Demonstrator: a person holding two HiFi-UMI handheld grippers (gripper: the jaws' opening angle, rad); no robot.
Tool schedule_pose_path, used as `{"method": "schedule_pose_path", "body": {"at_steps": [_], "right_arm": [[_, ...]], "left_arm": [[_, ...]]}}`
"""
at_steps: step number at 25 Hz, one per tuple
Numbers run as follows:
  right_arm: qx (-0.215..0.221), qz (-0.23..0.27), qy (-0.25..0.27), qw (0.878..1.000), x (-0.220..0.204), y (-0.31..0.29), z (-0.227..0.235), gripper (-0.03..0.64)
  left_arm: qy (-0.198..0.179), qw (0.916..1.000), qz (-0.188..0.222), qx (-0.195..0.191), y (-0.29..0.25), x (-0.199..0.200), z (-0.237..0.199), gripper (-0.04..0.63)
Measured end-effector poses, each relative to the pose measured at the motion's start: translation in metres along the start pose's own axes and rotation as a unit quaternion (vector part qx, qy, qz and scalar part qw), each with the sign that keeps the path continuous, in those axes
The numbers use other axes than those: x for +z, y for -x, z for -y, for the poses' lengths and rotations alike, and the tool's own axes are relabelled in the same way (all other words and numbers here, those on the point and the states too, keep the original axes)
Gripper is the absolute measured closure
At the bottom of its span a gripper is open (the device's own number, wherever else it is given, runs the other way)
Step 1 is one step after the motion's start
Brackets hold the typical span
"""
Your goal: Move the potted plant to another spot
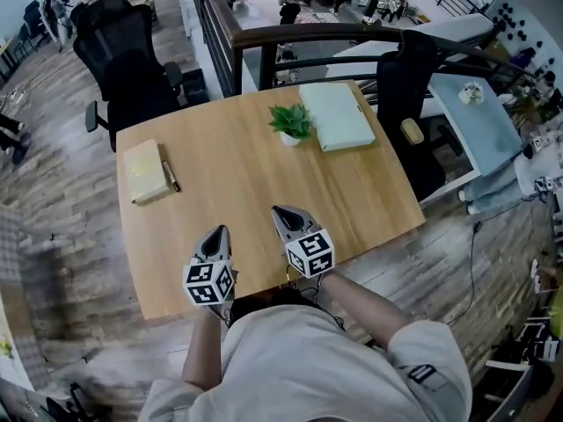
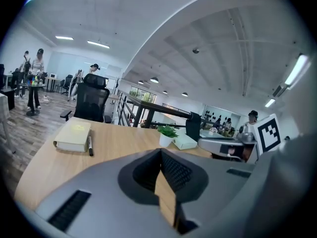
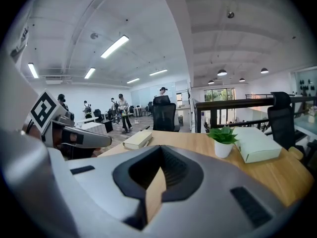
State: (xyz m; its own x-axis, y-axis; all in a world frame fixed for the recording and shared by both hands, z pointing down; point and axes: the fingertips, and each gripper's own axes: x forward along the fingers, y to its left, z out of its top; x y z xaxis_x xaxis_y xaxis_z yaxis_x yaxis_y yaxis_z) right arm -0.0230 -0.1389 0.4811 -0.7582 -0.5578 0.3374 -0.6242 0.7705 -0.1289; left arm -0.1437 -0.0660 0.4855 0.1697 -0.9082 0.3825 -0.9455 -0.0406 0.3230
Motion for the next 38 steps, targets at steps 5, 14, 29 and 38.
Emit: {"method": "schedule_pose_path", "body": {"at_steps": [5, 14, 29, 38], "right_arm": [[0.002, 0.036, 0.003, 0.999, 0.035, 0.006, 0.010, 0.614], [0.003, 0.091, 0.059, 0.994, 0.092, 0.011, 0.007, 0.614], [-0.006, 0.157, 0.087, 0.984, 0.161, 0.031, 0.007, 0.614], [-0.011, 0.161, 0.088, 0.983, 0.166, 0.030, 0.012, 0.614]], "left_arm": [[-0.006, 0.9989, 0.043, 0.015, 0.004, 0.033, 0.011, 0.583], [-0.047, 0.9918, 0.110, 0.043, 0.022, 0.091, 0.018, 0.583], [-0.083, 0.9810, 0.161, 0.069, 0.041, 0.144, 0.026, 0.583], [-0.088, 0.9806, 0.162, 0.066, 0.037, 0.146, 0.029, 0.583]]}}
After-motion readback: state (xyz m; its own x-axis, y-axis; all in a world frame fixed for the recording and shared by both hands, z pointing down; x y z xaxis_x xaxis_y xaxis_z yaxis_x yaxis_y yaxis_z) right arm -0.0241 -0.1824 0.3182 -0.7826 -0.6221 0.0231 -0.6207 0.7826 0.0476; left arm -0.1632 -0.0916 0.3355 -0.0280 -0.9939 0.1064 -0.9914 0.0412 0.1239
